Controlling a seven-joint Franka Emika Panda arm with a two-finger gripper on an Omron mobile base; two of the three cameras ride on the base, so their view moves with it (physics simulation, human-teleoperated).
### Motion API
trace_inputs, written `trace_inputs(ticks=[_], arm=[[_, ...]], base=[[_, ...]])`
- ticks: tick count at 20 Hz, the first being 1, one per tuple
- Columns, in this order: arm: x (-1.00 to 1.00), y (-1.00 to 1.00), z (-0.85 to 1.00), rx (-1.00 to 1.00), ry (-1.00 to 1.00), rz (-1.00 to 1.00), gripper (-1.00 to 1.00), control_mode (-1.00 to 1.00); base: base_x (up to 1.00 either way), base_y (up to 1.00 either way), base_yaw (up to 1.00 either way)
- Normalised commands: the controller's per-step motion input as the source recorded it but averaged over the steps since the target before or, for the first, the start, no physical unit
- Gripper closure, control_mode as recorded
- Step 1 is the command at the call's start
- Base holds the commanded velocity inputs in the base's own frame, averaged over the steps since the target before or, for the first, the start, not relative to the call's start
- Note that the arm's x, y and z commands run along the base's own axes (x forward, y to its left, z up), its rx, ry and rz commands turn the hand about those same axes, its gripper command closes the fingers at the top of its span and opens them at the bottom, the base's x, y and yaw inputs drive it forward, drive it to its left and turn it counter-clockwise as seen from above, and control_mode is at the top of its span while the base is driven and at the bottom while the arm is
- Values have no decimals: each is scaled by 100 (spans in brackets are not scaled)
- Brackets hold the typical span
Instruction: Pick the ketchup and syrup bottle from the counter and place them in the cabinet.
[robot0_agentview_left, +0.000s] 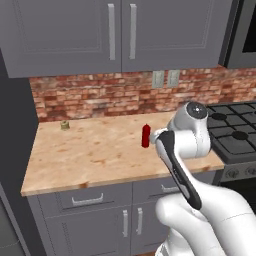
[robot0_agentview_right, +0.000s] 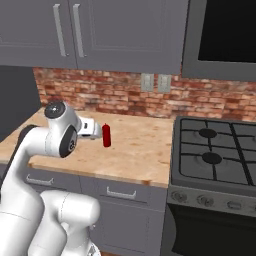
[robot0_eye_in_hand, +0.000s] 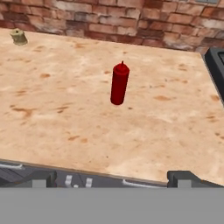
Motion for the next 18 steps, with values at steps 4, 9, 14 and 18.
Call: trace_inputs(ticks=[4,9,14,18], arm=[[13,0,-12,0,0,0,-100,-100],[7,0,-3,0,0,0,-100,-100],[7,0,0,0,0,0,-100,-100],[9,0,-1,0,0,0,-100,-100]], base=[[0,0,0],[0,0,0],[0,0,0],[0,0,0]])
